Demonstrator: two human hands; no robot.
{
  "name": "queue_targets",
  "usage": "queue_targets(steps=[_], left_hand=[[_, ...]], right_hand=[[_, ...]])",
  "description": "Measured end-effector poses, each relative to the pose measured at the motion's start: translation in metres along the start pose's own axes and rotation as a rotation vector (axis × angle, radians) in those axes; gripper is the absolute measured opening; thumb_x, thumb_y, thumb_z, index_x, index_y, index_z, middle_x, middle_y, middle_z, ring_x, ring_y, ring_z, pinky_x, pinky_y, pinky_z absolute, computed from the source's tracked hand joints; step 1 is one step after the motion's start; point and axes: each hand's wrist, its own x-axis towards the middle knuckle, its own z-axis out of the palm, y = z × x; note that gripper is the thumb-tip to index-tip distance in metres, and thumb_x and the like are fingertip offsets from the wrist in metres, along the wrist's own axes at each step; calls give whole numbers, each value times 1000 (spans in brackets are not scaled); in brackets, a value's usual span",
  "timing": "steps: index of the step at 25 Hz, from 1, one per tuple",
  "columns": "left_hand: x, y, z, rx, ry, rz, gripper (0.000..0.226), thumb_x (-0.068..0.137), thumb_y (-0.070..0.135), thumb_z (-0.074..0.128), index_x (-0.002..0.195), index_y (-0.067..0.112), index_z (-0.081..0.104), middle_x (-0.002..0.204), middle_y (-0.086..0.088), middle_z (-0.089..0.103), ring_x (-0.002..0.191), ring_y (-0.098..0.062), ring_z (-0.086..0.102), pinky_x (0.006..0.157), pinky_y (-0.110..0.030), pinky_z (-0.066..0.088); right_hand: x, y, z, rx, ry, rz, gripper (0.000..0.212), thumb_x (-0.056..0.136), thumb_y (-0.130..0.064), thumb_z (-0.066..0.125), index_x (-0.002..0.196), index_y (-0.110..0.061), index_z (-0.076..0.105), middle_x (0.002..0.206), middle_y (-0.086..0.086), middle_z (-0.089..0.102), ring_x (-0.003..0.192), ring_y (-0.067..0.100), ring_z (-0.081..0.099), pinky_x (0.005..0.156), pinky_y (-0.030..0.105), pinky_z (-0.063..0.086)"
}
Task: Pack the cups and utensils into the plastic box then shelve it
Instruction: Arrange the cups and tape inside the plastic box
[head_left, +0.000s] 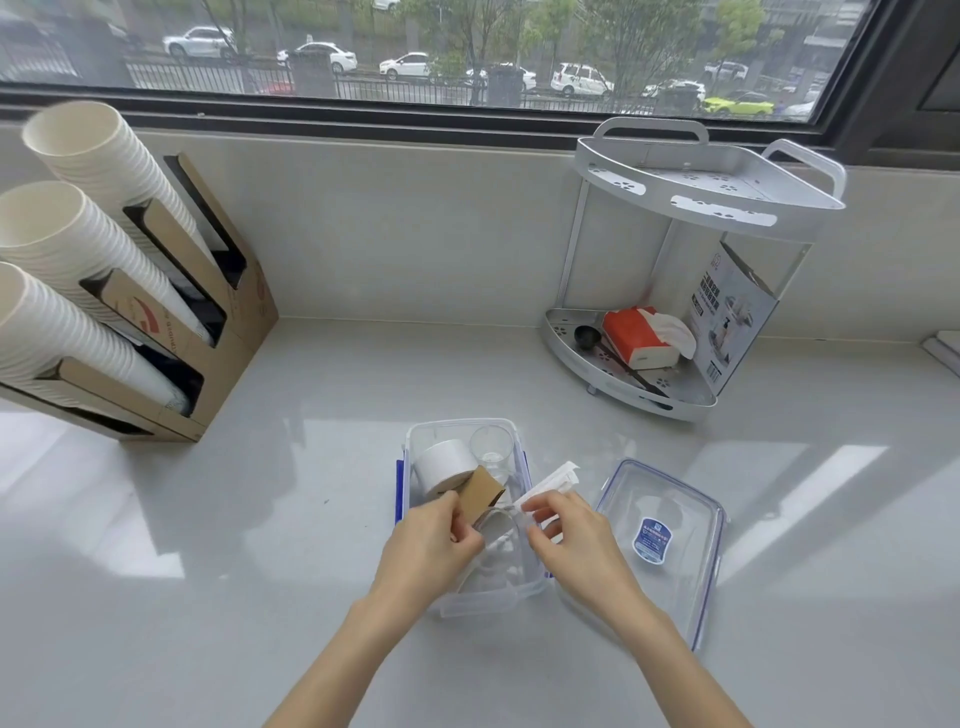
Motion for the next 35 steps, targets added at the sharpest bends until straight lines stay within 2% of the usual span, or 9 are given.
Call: queue_targets(steps=[6,12,17,22,26,28,30,33,35], left_hand=[[6,1,-23,-317,69,-32,18,70,18,49,56,16,38,87,-16,71,76,-34,63,72,-43,54],[9,-3,-41,-415,123,-108,24,66,25,56,56,12,38,76,-25,59,67,-23,55,69,-52,57],[15,-8,-46,-444,112,-164,25,69,16,53,54,14,34,97,-29,65,79,-20,53,62,-46,60],[21,-13,-42,-431,86,-169,24,74,7,53,58,12,35,104,-23,65,91,-29,64,58,-35,60],[23,-15,-36,-420,49,-143,20,78,11,54,64,12,40,82,-12,65,70,-15,60,61,-36,61],[22,-15,-34,-461,49,-126,15,81,16,56,70,15,45,80,-7,64,70,-12,61,63,-36,61],[22,-14,-34,-504,19,-112,4,84,20,55,86,18,52,101,-7,66,90,-13,63,69,-34,61],[21,-17,-34,-435,-129,-60,34,84,27,55,118,24,50,123,3,57,116,-11,52,97,-31,48],[19,-17,-34,-392,-196,-22,53,81,32,59,131,25,40,127,10,50,120,-6,45,98,-22,36]], right_hand=[[15,-16,-14,18,84,-56,18,92,-20,51,100,-14,66,96,-2,58,69,-4,51,62,-3,36],[56,-34,-20,-98,48,-103,25,91,-15,49,111,-12,64,113,6,64,83,11,53,80,19,41],[81,-35,-9,-288,-93,-69,31,92,-15,46,119,-14,60,128,5,58,108,22,57,92,34,45],[94,-33,5,-448,-217,-66,36,91,-10,44,124,-15,57,132,6,58,119,26,52,95,37,45],[97,-30,13,-580,-201,-94,39,90,-1,41,122,-13,60,126,8,62,120,26,48,91,35,44],[95,-30,14,-605,-174,-120,39,90,-1,39,121,-14,61,125,7,63,119,26,48,90,35,44],[92,-32,11,-574,-142,-127,38,92,-4,38,119,-14,63,125,6,63,117,25,51,89,34,44],[89,-37,1,-478,-89,-118,35,92,-6,39,114,-15,65,122,4,63,113,24,55,87,33,44],[86,-42,-6,-402,-53,-120,31,91,-9,41,110,-15,66,119,3,64,108,23,57,86,34,45]])
